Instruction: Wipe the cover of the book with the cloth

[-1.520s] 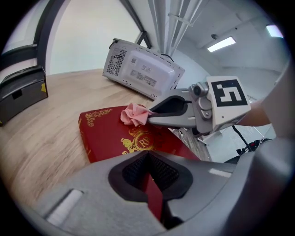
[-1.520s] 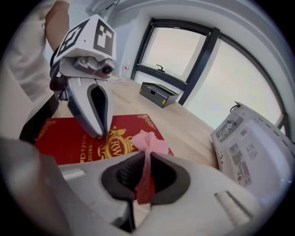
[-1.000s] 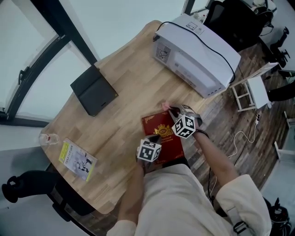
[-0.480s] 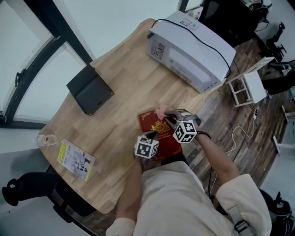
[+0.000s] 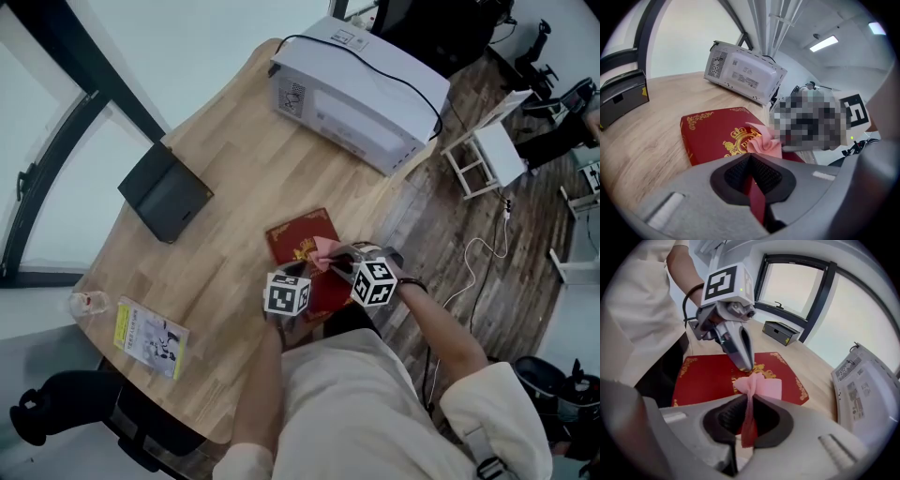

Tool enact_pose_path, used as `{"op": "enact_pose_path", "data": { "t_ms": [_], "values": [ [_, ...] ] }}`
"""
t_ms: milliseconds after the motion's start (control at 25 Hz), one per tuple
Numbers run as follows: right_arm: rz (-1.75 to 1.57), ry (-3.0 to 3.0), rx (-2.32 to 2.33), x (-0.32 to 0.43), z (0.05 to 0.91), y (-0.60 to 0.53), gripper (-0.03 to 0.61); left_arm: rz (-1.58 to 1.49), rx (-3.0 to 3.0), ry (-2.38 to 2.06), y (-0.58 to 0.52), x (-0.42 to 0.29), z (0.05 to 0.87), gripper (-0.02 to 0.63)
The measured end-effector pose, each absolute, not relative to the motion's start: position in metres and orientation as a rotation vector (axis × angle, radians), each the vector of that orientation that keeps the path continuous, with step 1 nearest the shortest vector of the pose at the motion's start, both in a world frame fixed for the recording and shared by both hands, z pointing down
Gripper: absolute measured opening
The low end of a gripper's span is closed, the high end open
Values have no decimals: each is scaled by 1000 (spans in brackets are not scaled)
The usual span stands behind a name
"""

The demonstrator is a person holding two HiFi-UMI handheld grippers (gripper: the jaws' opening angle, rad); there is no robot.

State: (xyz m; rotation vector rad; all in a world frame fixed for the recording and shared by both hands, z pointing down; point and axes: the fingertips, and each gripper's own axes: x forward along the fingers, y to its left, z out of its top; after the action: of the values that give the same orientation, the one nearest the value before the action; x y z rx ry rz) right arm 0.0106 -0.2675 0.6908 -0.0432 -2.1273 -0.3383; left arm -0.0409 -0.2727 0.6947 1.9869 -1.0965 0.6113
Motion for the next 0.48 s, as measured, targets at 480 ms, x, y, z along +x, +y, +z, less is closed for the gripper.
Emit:
{"op": "enact_pose_path", "data": {
  "t_ms": [480],
  "values": [
    [-51, -2098, -82, 65, 687, -171, 32, 591, 2018, -1059, -273, -40, 692, 8]
  ]
}}
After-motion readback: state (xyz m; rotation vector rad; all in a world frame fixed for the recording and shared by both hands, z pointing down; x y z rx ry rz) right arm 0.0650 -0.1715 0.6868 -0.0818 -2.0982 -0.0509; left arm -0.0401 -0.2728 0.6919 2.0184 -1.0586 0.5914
